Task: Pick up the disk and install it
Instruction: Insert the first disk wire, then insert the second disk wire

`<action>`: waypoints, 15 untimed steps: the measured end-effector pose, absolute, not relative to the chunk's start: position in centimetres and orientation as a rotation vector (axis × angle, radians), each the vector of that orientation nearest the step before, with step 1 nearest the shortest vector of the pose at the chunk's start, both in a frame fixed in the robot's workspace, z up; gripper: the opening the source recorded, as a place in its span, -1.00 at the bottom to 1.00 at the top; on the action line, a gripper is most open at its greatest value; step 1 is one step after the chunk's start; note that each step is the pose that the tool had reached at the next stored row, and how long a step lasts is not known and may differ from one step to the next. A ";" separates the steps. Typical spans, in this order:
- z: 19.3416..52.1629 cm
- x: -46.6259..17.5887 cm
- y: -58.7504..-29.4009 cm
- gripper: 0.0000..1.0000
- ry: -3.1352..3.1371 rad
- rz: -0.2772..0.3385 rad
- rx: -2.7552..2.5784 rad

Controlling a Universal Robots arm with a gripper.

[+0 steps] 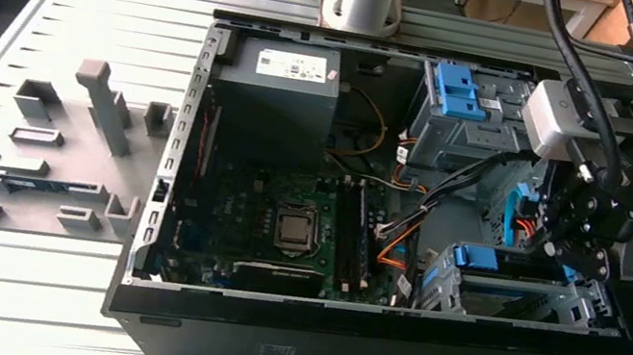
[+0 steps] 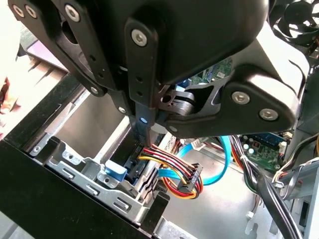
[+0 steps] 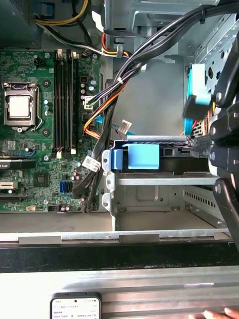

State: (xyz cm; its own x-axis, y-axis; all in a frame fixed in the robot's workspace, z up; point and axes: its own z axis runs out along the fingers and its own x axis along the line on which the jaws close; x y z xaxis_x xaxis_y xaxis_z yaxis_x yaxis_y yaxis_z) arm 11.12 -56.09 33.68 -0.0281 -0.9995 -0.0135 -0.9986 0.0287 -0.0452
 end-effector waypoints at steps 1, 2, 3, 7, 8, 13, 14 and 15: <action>33.7 11.1 -56.1 -0.79 2.223 -0.036 -2.161; 33.7 11.1 -56.1 -0.79 2.223 -0.036 -2.161; 33.7 11.1 -56.1 -0.79 2.223 -0.036 -2.161; 33.7 11.1 -56.1 -0.79 2.223 -0.036 -2.161; 33.7 11.1 -56.1 -0.79 2.223 -0.036 -2.161; 33.7 11.1 -56.1 -0.79 2.223 -0.036 -2.161; 33.7 11.1 -56.1 -0.79 2.223 -0.036 -2.161; 33.7 11.1 -56.1 -0.79 2.223 -0.036 -2.161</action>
State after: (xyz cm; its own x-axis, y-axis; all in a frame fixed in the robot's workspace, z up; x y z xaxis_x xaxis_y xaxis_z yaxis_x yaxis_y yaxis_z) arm 11.08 -56.10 33.72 -0.0281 -0.9995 -0.0132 -0.9986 0.0287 -0.0452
